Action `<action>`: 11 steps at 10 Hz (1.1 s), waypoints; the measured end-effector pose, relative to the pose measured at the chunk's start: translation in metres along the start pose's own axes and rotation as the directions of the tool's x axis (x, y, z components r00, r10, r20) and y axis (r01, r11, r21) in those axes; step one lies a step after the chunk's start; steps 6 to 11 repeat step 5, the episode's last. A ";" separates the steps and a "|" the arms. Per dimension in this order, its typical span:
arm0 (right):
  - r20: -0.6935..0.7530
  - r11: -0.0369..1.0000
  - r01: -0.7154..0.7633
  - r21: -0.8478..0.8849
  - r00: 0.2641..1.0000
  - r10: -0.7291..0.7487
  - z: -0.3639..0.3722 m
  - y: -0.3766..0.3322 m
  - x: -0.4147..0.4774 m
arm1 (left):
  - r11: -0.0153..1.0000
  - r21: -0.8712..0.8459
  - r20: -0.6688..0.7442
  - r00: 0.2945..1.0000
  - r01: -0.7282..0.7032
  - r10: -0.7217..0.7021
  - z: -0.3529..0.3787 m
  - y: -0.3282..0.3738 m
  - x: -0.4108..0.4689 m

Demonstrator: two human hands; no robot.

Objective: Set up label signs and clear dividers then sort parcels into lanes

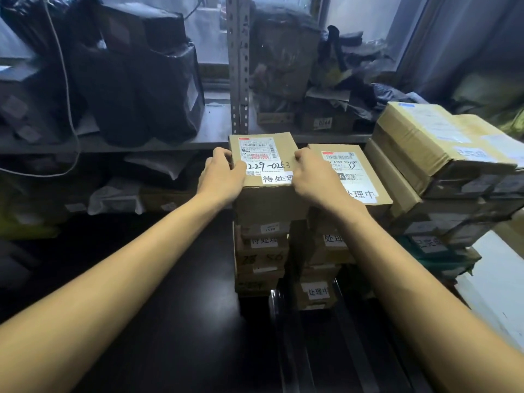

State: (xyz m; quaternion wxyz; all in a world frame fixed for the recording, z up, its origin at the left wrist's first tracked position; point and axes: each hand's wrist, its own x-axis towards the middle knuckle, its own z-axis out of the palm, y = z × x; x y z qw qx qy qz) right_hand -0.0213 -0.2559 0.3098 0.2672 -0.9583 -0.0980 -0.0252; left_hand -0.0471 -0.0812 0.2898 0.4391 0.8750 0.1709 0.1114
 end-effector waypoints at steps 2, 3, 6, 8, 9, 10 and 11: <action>0.030 0.998 -0.010 0.054 1.000 0.008 -0.005 -0.002 -0.002 | 1.000 0.023 0.033 0.999 -0.010 0.009 -0.003 0.004 -0.004; -0.020 0.995 -0.017 0.100 1.000 0.019 -0.010 -0.002 -0.010 | 1.000 0.010 0.075 0.997 -0.018 0.017 -0.006 0.007 -0.007; -0.135 0.969 0.067 0.239 0.990 -0.035 -0.020 -0.003 -0.022 | 0.988 0.066 0.100 0.986 -0.139 0.132 -0.011 0.016 -0.016; -0.135 0.969 0.067 0.239 0.990 -0.035 -0.020 -0.003 -0.022 | 0.988 0.066 0.100 0.986 -0.139 0.132 -0.011 0.016 -0.016; -0.135 0.969 0.067 0.239 0.990 -0.035 -0.020 -0.003 -0.022 | 0.988 0.066 0.100 0.986 -0.139 0.132 -0.011 0.016 -0.016; -0.135 0.969 0.067 0.239 0.990 -0.035 -0.020 -0.003 -0.022 | 0.988 0.066 0.100 0.986 -0.139 0.132 -0.011 0.016 -0.016; -0.135 0.969 0.067 0.239 0.990 -0.035 -0.020 -0.003 -0.022 | 0.988 0.066 0.100 0.986 -0.139 0.132 -0.011 0.016 -0.016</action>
